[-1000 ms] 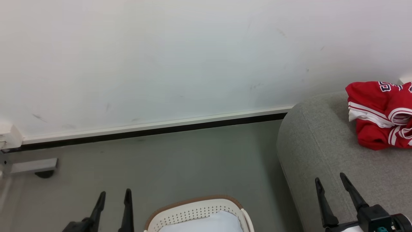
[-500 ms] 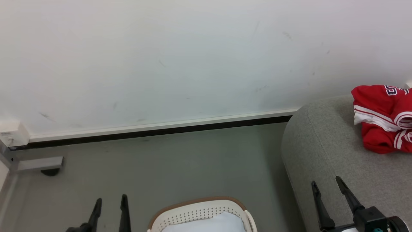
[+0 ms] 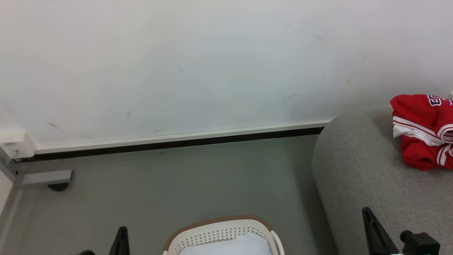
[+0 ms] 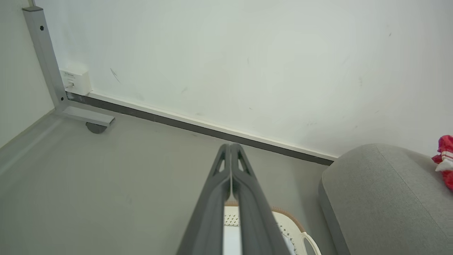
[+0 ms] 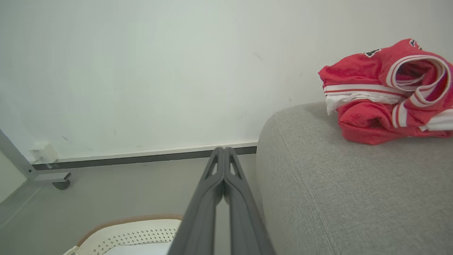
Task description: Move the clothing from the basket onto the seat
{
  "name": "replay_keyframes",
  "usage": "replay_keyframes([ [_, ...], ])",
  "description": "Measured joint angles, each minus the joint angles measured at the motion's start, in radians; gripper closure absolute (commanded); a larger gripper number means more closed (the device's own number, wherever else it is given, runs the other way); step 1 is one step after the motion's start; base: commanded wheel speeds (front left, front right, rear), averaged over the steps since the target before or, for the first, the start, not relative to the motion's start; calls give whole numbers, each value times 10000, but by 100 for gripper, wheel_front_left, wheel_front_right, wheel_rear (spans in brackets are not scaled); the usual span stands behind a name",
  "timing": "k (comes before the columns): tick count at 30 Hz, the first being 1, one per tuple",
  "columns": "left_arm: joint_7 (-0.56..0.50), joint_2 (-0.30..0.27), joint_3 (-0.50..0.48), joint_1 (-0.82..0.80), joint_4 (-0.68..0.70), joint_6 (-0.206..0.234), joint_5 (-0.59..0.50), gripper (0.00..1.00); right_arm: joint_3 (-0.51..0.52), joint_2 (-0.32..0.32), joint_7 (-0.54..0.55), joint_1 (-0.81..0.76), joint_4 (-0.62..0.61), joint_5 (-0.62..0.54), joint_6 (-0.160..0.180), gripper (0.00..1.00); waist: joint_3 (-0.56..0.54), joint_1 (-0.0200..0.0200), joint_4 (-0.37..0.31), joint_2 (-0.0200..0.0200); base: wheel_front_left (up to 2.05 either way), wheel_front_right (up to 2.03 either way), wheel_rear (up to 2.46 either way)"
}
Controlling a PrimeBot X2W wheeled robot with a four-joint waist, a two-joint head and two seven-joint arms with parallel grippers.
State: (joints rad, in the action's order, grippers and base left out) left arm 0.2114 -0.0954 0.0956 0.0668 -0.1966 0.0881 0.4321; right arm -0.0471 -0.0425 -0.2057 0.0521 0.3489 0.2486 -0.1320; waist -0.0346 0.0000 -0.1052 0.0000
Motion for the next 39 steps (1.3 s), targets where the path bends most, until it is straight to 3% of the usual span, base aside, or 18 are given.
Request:
replay_keyframes([
  [18,-727,134,-508,-352,109,-274,2834,100,380,0,732,83,-238,3214,0,100,49,0,161,0,0,0,0],
  [39,-1457,213,-957,-709,203,-570,5417,100,729,-12,1444,279,-403,6289,0,100,106,1,350,0,0,0,0],
])
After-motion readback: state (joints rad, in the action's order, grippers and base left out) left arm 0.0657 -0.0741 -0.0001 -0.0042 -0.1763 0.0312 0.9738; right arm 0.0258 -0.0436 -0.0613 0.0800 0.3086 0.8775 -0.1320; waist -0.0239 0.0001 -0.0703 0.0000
